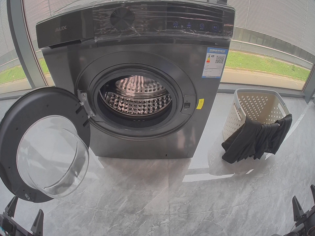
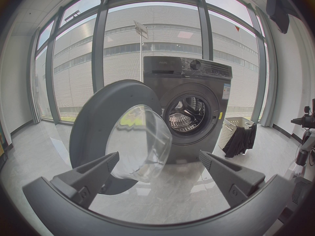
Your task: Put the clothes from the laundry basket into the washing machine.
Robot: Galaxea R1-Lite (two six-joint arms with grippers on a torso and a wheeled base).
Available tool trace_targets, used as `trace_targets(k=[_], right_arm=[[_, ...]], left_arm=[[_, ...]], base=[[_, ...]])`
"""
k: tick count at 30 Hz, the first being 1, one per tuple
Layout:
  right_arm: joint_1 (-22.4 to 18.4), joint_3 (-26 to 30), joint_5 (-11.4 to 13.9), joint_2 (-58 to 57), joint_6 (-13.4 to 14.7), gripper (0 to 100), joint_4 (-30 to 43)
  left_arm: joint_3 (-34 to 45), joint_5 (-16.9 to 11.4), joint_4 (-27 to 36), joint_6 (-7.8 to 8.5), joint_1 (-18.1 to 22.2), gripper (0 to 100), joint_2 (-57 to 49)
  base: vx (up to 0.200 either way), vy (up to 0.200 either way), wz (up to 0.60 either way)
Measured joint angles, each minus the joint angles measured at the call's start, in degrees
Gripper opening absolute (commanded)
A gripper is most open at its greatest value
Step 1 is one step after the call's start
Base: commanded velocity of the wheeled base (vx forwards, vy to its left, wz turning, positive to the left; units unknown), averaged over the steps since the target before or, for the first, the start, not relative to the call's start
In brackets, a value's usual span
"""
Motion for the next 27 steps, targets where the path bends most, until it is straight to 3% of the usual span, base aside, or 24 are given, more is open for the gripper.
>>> trace_targets(k=[7,19,27], right_arm=[[-0.05,0.00,0.00,0.02,0.00,100,0.00],[0.00,0.00,0.02,0.10,-0.02,100,0.00],[0.05,0.00,0.00,0.11,0.00,100,0.00]], left_arm=[[0.00,-0.02,-0.02,-0.05,-0.06,100,0.00],[0.02,0.00,-0.02,-0.27,0.00,100,0.00],[0.02,-0.02,-0.02,0.13,0.05,100,0.00]], base=[[0.000,0.000,0.00],[0.000,-0.200,0.00],[0.000,0.000,0.00]])
